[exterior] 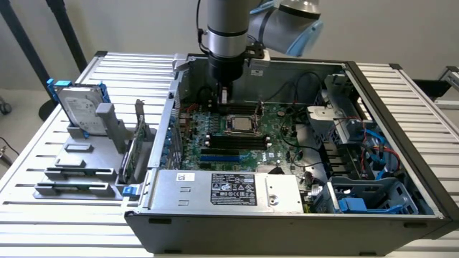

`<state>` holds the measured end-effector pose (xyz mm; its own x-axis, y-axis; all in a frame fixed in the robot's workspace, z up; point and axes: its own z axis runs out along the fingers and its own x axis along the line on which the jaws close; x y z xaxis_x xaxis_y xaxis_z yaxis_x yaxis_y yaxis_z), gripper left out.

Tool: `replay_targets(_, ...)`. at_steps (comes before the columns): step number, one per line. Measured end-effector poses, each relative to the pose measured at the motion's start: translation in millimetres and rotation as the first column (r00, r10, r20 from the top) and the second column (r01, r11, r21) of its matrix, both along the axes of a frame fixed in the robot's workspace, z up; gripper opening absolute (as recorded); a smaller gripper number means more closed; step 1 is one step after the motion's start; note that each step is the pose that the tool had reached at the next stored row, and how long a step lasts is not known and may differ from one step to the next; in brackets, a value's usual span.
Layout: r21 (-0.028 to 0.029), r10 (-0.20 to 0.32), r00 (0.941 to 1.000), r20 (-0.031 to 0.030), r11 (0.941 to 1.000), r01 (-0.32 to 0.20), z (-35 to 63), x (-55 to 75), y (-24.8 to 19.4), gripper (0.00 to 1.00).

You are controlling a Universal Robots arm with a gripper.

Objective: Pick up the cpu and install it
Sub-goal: 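Place the cpu into insertion slot, then close the cpu cover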

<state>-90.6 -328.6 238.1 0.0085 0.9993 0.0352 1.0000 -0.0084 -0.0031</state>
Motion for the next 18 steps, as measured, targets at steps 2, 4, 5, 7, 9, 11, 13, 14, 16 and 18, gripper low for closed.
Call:
replay_targets(2,0.0001,0.0,1.0,-0.0006,1.0,0.0,0.0,-0.1,0.0,0.12)
replay_targets(4,-0.0001,0.0,1.0,-0.0008,1.0,0.0,0.1,-0.1,-0.1,0.11)
replay_targets(5,-0.0001,0.0,1.0,-0.0008,1.0,0.0,0.1,-0.2,-0.1,0.11)
replay_targets(7,-0.0001,0.0,1.0,-0.0008,1.0,0.0,0.1,-0.2,-0.1,0.11)
replay_targets(9,-0.0001,0.0,1.0,-0.0008,1.0,0.0,0.1,-0.2,-0.1,0.11)
replay_targets(11,-0.0001,0.0,1.0,-0.0008,1.0,0.0,0.1,-0.2,-0.1,0.11)
replay_targets(13,-0.0001,0.0,1.0,-0.0008,1.0,0.0,0.1,-0.2,-0.1,0.11)
replay_targets(14,-0.0001,0.0,1.0,-0.0008,1.0,0.0,0.1,-0.1,-0.1,0.11)
replay_targets(16,-0.0001,0.0,1.0,-0.0008,1.0,0.0,0.1,-0.1,-0.1,0.11)
replay_targets(18,-0.0001,0.0,1.0,-0.0008,1.0,0.0,0.1,-0.1,-0.1,0.11)
